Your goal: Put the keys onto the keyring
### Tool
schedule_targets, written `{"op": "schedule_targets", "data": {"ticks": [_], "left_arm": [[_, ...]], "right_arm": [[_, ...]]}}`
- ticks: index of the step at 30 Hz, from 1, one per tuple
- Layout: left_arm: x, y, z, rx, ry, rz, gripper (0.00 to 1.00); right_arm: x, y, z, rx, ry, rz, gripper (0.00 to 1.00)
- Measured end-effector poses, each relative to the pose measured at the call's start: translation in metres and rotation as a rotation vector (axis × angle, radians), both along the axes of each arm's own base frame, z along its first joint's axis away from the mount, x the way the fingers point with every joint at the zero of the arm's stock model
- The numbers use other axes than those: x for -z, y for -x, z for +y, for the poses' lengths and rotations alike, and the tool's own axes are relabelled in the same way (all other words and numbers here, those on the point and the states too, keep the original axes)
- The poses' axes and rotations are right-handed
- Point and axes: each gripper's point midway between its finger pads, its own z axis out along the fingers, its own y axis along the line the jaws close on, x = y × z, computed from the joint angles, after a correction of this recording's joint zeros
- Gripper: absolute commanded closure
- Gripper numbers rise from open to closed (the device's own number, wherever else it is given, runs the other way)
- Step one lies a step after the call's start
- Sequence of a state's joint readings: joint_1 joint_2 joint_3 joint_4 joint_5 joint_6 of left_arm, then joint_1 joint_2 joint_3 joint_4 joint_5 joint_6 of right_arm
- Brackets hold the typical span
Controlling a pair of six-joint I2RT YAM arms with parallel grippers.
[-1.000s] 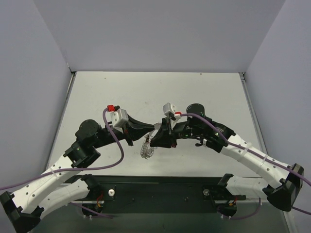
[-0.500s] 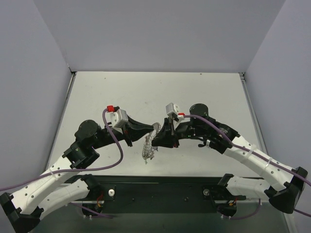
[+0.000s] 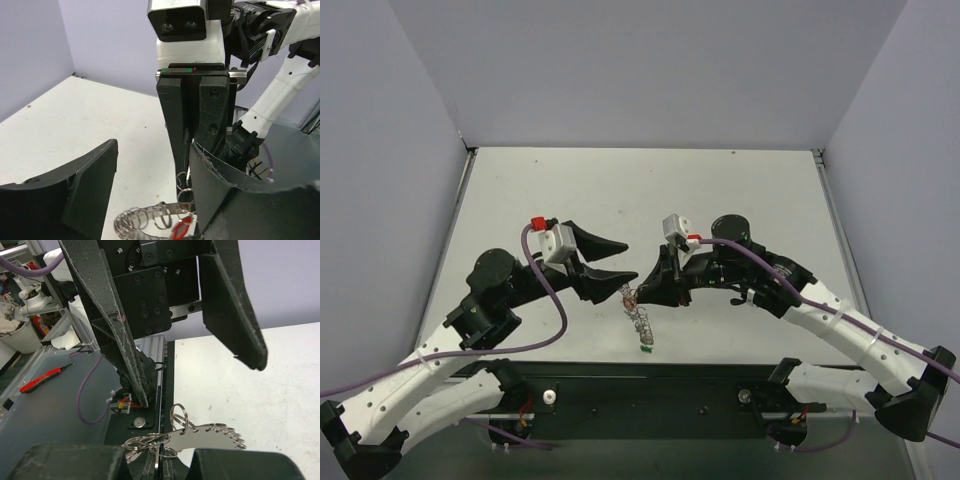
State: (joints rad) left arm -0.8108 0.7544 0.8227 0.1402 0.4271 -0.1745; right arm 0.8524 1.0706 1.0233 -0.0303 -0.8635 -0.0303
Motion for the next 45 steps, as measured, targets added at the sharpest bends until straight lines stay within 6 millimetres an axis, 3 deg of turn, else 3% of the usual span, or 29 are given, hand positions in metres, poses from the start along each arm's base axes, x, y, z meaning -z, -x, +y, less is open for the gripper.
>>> {"op": "schedule_targets", "data": {"ticks": [7,12,18,23,34,41,45], "left_arm": [[-0.004,-0.001,0.003,-0.013,-0.002,-0.004,0.27],[-0.013,0.002,0.006,-0.014,-0.027,-0.021,0.42],[-0.020,0.006,0.011,-0.016,-0.086,0.000,0.44],[-0.012,0.002,0.009,-0.031,-0.171,0.077,0.45],[0.037,-0.010,0.002,-0.082,-0.389,0.265,0.53],[0.027,-0.007,0.004,-0.082,-0.404,0.292,0.56],[0.033,-0.004,0.003,-0.063,-0.430,0.311,0.57]], "right_arm": [[0.001,0.002,0.000,-0.005,0.004,0.002,1.00],[0.001,0.001,0.000,0.000,0.005,0.001,1.00],[0.002,-0.003,0.001,0.025,0.011,-0.006,1.00],[0.004,-0.011,0.001,0.072,0.021,-0.009,1.00],[0.006,-0.040,0.009,0.223,0.055,0.047,1.00],[0.007,-0.052,0.012,0.280,0.071,0.068,1.00],[0.010,-0.053,0.012,0.292,0.082,0.081,1.00]]}}
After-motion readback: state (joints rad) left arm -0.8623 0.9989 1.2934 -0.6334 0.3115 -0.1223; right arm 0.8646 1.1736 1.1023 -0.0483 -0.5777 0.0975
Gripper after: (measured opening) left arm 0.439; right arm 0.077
